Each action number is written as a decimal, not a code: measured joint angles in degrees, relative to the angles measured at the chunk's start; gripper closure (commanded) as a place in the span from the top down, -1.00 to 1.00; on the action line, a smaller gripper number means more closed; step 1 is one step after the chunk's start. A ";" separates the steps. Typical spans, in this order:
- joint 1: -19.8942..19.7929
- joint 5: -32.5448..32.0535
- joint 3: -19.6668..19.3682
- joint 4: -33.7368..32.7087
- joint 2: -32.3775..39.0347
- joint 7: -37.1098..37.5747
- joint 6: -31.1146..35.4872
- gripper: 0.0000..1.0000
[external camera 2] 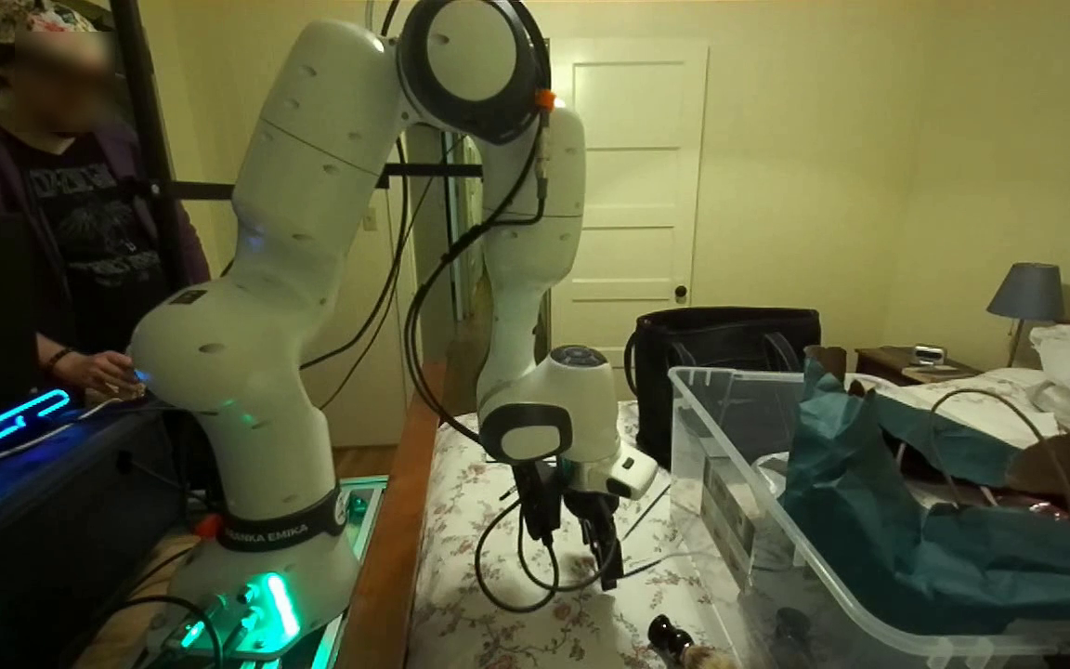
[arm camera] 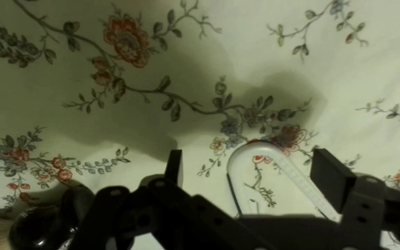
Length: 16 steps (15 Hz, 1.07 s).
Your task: Put the clothing hanger into the plastic container box
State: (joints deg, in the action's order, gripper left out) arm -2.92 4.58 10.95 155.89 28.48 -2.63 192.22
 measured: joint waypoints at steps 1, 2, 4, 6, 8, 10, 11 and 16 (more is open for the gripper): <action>-0.16 -0.55 -0.64 -0.44 0.57 0.00 0.17 0.39; -0.41 -0.95 -0.97 -0.98 1.14 0.07 0.30 0.22; -0.88 -1.39 -0.99 -2.22 2.28 0.52 0.51 0.01; -0.95 -1.45 -0.90 -3.40 3.44 0.95 0.51 -0.14; -0.95 -1.45 -0.80 -4.36 4.53 1.34 0.55 -0.13; -0.95 -1.45 -0.76 -5.01 5.38 1.86 0.67 -0.22; -0.96 -1.45 -0.74 -5.18 5.69 2.17 0.70 -0.23; -1.04 -1.45 -0.47 -5.47 6.18 3.09 0.71 -0.96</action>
State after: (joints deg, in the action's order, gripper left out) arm -3.96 3.14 10.48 150.43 34.66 0.46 192.92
